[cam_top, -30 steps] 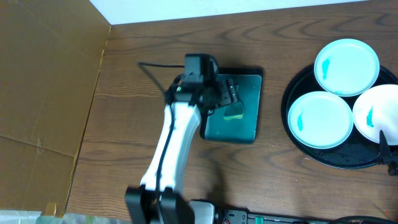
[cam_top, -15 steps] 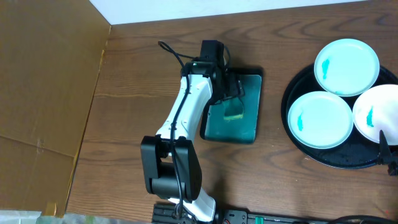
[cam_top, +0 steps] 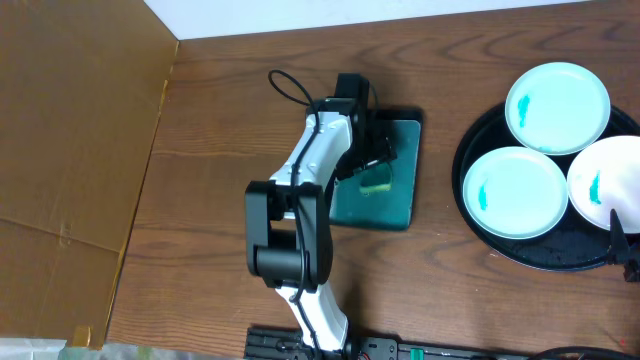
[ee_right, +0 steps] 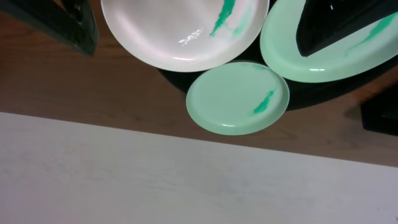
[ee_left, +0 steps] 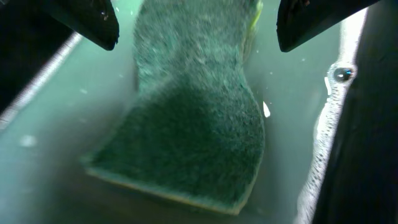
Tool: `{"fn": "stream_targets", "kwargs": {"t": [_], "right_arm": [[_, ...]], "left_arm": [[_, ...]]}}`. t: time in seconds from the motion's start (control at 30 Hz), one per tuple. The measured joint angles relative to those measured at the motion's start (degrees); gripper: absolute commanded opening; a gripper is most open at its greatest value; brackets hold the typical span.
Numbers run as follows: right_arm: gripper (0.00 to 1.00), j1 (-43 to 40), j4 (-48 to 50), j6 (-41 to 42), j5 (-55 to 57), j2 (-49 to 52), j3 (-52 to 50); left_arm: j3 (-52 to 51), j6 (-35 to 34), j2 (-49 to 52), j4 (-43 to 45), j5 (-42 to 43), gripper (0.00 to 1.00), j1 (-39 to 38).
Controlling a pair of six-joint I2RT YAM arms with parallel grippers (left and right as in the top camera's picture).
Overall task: Clean dirty plates on tray and stack at the side
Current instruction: 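Move the left gripper over the sponge in the water tray, then close the left gripper on the green-yellow sponge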
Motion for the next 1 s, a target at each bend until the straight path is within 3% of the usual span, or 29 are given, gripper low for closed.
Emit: {"fn": "stream_targets", "kwargs": {"t": [0.33,0.47,0.67,0.87,1.0], "right_arm": [[0.99,0.0,0.0,0.0,0.0,0.0,0.0],[0.99,0.0,0.0,0.0,0.0,0.0,0.0],[0.99,0.0,0.0,0.0,0.0,0.0,0.0],[0.99,0.0,0.0,0.0,0.0,0.0,0.0],[0.99,0.0,0.0,0.0,0.0,0.0,0.0]], "left_arm": [[0.0,-1.0,4.2,-2.4,2.7,0.81,-0.5],[0.0,-0.2,4.2,-2.8,3.7,0.73,-0.5],[0.0,0.8,4.2,-3.0,4.1,0.47,-0.5],[0.0,0.9,4.2,-2.8,4.5,0.08,-0.5],[0.0,1.0,4.2,-2.5,4.6,0.07,-0.5]]}}
